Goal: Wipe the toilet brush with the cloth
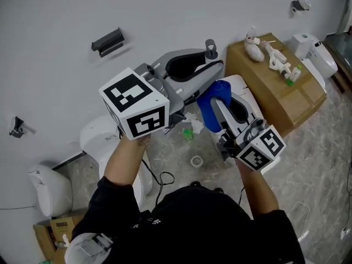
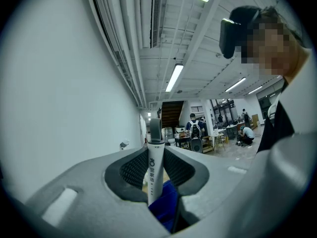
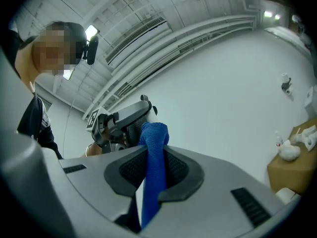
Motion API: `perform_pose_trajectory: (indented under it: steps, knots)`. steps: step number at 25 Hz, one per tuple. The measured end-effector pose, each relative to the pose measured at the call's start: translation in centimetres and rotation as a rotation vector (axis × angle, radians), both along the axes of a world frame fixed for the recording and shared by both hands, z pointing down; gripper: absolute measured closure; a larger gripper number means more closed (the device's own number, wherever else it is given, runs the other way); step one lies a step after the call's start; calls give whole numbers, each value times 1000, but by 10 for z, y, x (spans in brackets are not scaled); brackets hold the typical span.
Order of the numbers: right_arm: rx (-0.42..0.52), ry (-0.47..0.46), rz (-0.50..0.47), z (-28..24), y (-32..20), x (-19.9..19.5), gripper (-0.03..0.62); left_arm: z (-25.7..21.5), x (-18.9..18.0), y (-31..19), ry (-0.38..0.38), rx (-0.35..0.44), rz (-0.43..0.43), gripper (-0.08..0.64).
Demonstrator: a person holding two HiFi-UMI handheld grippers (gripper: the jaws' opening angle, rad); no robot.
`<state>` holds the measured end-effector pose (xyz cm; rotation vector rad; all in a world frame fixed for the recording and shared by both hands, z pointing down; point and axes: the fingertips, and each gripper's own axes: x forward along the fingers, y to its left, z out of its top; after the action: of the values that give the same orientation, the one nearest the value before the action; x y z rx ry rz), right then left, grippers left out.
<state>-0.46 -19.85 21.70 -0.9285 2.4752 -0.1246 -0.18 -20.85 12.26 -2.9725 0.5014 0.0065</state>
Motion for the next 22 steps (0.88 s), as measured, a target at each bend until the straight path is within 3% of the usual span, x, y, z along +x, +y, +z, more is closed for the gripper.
perform_pose_trajectory:
  steps: [22]
  knots:
    - [-31,25,23,32,-2,1,528,-6,-1,5,-13,9,-13,459]
